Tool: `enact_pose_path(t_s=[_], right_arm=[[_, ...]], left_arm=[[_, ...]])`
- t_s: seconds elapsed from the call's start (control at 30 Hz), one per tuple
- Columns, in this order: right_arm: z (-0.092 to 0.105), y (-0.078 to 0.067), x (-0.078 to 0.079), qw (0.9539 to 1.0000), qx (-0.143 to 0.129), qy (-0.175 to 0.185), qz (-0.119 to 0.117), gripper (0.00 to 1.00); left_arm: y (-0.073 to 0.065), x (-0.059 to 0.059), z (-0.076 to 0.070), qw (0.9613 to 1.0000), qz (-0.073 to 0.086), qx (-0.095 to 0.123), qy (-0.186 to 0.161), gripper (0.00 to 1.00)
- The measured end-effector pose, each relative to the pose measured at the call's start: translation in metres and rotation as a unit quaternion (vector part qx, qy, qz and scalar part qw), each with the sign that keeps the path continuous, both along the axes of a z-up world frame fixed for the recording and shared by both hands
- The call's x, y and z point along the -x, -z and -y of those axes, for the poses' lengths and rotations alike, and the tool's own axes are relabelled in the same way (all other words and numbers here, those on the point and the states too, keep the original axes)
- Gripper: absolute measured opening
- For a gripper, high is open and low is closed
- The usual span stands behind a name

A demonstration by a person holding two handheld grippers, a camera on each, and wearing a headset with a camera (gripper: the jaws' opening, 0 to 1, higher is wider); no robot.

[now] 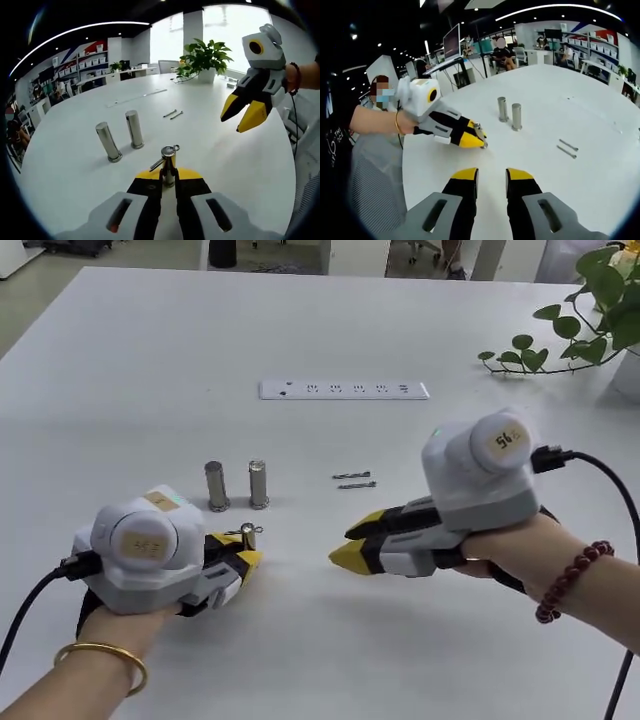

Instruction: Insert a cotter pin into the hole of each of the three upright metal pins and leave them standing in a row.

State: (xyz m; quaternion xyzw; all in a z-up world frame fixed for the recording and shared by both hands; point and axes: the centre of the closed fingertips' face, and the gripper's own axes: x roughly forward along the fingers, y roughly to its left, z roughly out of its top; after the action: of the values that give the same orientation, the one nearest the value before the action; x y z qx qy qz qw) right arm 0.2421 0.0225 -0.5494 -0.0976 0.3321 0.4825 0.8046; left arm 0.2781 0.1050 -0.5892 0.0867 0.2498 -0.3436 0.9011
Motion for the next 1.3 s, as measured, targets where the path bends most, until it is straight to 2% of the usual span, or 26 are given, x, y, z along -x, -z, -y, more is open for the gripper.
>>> enact_pose_path(t_s=[0.17,0.33,0.6,0.77,1.03,1.3], right_arm=[[0.001,-0.001,0.0,1.0,-0.001,0.003,0.001,0.18],[0.002,-0.006,-0.003,0.9999,-0.006,0.009,0.009,0.2],[-0.002,-0.013,-0.011,0.9992,-0.025,0.022,0.024,0.25],[-0.007,-0.019,-0.023,0.9985,-0.034,0.032,0.028,0.27],[-0.02,-0.027,-0.04,0.9972,-0.048,0.038,0.042,0.31],[-0.036,-0.027,-0.061,0.995,-0.058,0.049,0.065,0.35]], left_arm=[[-0.002,-0.001,0.0,1.0,0.0,0.005,0.0,0.07],[-0.002,0.001,-0.002,0.9998,-0.009,0.013,-0.008,0.17],[-0.005,0.01,-0.007,0.9999,-0.009,0.004,-0.006,0.26],[-0.008,0.015,-0.009,0.9999,-0.009,0.006,0.003,0.34],[-0.019,0.022,-0.021,0.9997,-0.009,0.019,-0.012,0.44],[-0.036,0.03,-0.027,0.999,0.002,0.037,-0.026,0.52]])
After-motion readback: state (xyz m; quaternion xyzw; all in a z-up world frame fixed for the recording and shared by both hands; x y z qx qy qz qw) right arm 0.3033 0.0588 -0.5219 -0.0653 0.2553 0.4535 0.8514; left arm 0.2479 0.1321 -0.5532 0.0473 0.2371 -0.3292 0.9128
